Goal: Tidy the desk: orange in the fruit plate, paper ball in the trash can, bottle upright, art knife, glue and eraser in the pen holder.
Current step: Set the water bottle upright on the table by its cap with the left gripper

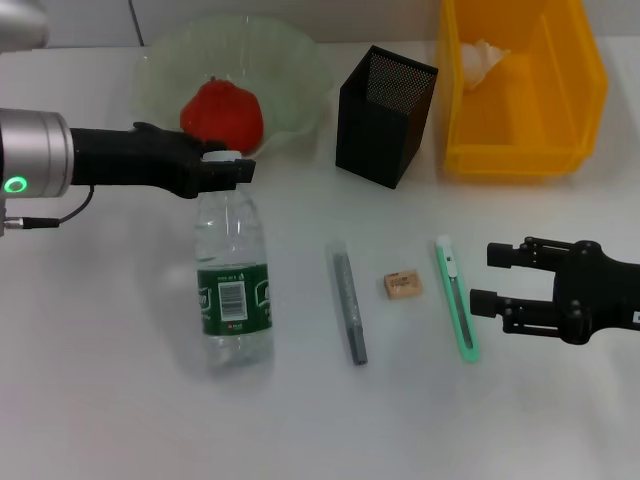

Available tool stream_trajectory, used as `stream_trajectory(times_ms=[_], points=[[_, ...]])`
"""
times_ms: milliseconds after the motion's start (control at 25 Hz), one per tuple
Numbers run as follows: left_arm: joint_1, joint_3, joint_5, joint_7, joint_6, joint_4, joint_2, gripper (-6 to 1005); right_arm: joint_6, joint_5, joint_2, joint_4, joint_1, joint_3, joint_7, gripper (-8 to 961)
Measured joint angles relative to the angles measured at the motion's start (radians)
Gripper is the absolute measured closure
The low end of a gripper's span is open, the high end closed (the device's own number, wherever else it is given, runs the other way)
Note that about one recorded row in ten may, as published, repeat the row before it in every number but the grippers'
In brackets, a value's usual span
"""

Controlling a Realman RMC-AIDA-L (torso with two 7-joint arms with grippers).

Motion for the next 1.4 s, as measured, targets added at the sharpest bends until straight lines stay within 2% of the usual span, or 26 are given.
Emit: stream_trajectory(times_ms=[160, 640, 720, 1120, 1160, 1400], points=[[0.025, -0.002, -0.052, 0.099, 0.021, 0.018, 0.002, 499, -0.002, 0.0, 0.0, 0.0, 0.003, 0.001, 0.003, 219], [0.045, -0.003, -0.057, 0.182, 0.037, 0.064, -0.001, 482, -0.005, 0.0, -0.002, -0.015, 0.006, 0.002, 0.025, 219], [0.048, -0.004, -0.062, 0.243, 0.037, 0.078, -0.002, 479, -0.005, 0.0, -0.002, -0.017, 0.006, 0.002, 0.025, 219], [0.054, -0.008, -0.108, 0.365, 0.028, 0.069, -0.002, 464, -0.011, 0.0, -0.002, -0.019, 0.004, 0.002, 0.026, 220], [0.056, -0.017, -0.138, 0.427, 0.027, 0.053, -0.003, 463, -0.013, 0.0, -0.002, -0.019, 0.004, 0.003, 0.026, 220], [0.078, -0.028, -0.205, 0.543, 0.017, 0.035, -0.004, 454, -0.019, 0.0, -0.002, -0.02, 0.004, 0.008, 0.027, 220]])
